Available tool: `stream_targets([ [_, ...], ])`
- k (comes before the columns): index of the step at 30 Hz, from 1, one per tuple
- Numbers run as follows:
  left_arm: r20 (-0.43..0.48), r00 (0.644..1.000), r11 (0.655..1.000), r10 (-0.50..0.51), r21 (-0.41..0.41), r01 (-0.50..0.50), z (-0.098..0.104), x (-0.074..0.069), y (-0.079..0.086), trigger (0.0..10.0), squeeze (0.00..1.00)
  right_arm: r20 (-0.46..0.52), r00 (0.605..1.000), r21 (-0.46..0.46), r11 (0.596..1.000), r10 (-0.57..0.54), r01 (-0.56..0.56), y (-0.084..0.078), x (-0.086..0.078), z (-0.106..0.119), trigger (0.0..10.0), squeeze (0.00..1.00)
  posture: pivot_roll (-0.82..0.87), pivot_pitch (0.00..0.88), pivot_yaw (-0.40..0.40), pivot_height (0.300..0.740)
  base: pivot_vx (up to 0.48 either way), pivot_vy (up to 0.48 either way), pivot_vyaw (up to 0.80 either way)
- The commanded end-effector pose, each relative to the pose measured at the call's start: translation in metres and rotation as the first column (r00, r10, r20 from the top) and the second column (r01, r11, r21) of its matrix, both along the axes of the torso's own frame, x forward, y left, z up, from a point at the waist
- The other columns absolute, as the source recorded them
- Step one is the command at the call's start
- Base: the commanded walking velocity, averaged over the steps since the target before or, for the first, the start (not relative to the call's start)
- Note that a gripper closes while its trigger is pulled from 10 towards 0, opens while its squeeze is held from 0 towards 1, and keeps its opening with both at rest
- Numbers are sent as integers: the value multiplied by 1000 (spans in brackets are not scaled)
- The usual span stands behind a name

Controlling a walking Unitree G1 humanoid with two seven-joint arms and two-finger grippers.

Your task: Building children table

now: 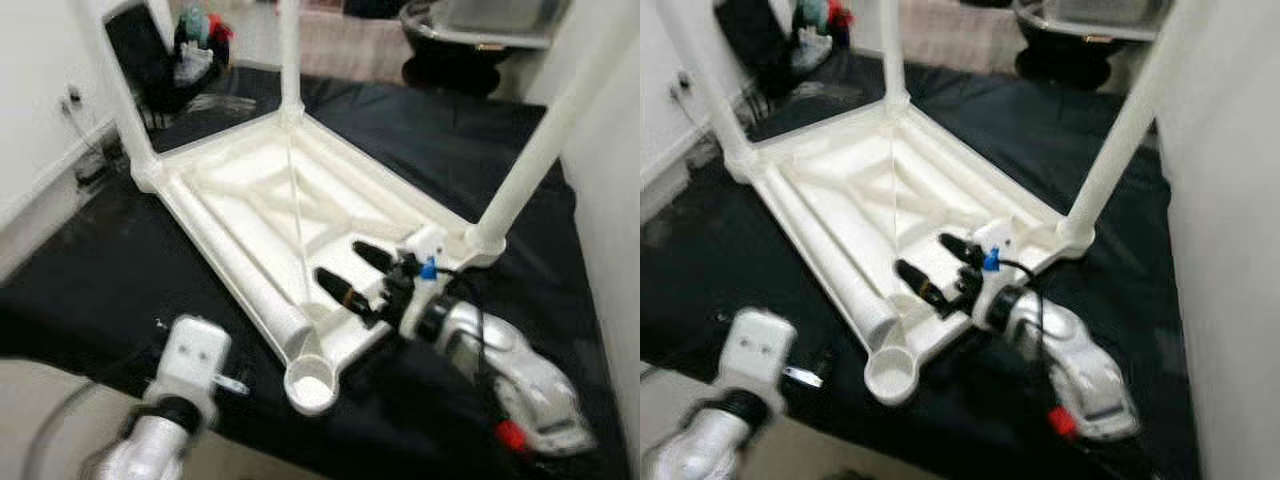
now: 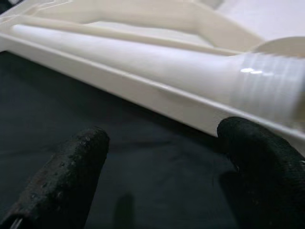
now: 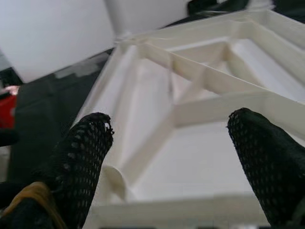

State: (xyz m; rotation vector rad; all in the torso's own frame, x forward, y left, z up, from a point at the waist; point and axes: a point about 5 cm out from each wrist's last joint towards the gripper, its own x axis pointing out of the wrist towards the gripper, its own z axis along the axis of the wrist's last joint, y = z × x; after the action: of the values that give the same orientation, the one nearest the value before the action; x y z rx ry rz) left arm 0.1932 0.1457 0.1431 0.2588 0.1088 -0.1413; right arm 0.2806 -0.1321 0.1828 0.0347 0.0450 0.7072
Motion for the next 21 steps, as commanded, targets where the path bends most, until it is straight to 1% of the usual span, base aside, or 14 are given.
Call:
stream_targets([
  [1, -20, 1000, 1000, 8, 28, -8, -3, -2, 2, 10000, 0, -5, 1000, 1, 1000, 10, -10, 3, -3, -2, 10000, 0, -30, 149, -53, 740, -480, 0, 0],
  [4, -21, 1000, 1000, 9, 30, -8, -3, -2, 2, 10000, 0, -6, 1000, -2, 1000, 9, -9, 3, -3, -2, 10000, 0, -30, 149, -53, 740, -480, 0, 0],
  [9, -17, 1000, 1000, 3, 26, -3, -1, 0, 0, 10000, 0, -17, 1000, -37, 999, -8, 7, 5, -2, -5, 10000, 0, -33, 156, -56, 740, -467, 0, 0],
  [11, -9, 1000, 1000, -12, 15, 12, 1, 0, -2, 10000, 0, -18, 999, -51, 998, -30, 29, 5, 0, -6, 10000, 0, -35, 158, -55, 740, 0, 0, 0],
  [13, 1, 1000, 1000, -26, 11, 26, 3, 1, -2, 10000, 0, -29, 999, -58, 998, -19, 18, 6, 0, -7, 10000, 0, -37, 160, -53, 740, 0, 0, 0],
  [14, 10, 1000, 1000, -27, 14, 27, 4, 3, -2, 10000, 0, -47, 999, -40, 999, -7, 5, 5, -1, -8, 10000, 0, -38, 161, -53, 740, 0, 0, 625],
  [17, 13, 1000, 1000, -18, 14, 18, 5, 5, -1, 10000, 0, -51, 999, -47, 999, 2, -4, 5, -1, -9, 10000, 0, -38, 161, -53, 740, 0, 0, 625],
  [19, 4, 1000, 1000, -11, 3, 11, 5, 6, 1, 10000, 0, -33, 999, -5, 999, -44, 43, 3, 1, -6, 10000, 0, -42, 166, -50, 740, 0, 0, 0],
  [21, -7, 1000, 1000, 6, -24, -6, 4, 6, 2, 10000, 0, -13, 995, -62, 993, -101, 100, 1, 4, -8, 10000, 0, -45, 166, -49, 740, 0, 480, 0],
])
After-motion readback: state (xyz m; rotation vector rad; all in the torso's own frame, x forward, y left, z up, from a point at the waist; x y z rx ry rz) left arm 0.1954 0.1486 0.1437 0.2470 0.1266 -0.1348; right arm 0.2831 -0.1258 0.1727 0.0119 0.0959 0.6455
